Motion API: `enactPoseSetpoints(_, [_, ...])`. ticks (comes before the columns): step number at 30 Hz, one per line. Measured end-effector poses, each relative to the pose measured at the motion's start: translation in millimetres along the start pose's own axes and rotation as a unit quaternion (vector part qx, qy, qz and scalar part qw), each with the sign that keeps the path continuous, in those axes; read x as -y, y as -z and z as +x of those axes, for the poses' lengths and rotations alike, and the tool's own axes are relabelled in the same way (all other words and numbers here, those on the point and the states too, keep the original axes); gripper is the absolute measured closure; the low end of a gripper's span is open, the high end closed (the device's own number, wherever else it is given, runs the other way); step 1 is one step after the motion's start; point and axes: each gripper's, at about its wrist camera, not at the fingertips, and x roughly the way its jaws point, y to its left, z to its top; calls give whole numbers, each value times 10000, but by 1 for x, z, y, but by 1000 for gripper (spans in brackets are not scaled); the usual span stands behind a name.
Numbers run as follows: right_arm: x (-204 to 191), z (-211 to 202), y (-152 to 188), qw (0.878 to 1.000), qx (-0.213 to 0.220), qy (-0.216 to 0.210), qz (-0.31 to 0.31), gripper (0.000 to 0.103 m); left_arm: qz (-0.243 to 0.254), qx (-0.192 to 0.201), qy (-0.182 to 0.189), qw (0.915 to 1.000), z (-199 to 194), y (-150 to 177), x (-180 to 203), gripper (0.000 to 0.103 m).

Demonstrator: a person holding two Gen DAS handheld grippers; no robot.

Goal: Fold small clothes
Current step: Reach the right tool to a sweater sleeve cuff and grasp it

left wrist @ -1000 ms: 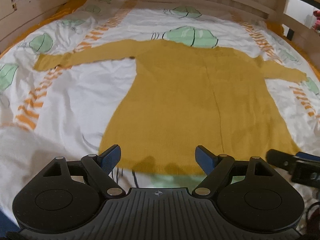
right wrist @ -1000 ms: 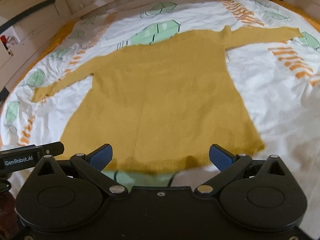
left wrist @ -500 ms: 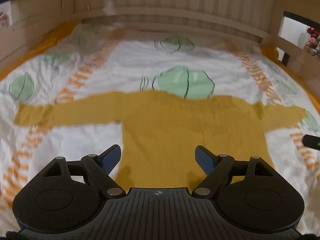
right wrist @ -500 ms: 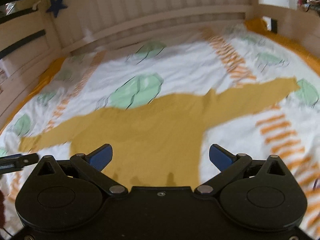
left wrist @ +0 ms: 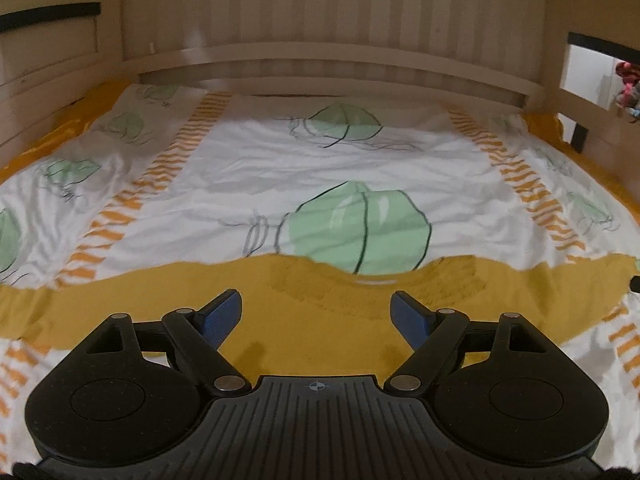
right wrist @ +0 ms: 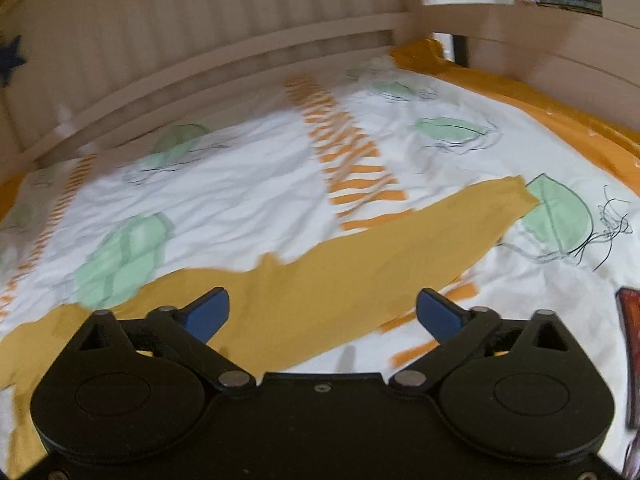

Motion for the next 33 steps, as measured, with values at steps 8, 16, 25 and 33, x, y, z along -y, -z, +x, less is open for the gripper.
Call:
enactPoseSetpoints(8, [71, 59, -37, 9971, -103, 705, 258, 31, 163, -68, 204, 9996, 42, -1, 31, 22])
enactPoseSetpoints(16, [139, 102, -52, 9885, -268, 1133, 968, 48, 238, -334, 216, 9989, 78, 13, 44, 22])
enactPoseSetpoints(25, [176, 134, -41, 9767, -98, 883, 1952, 47, 241, -756, 132, 9968, 99, 31, 36, 22])
enactPoseSetpoints(33, [158, 137, -47, 9802, 146, 654, 1861, 90, 278, -1294, 123, 9911, 104, 46, 16, 37])
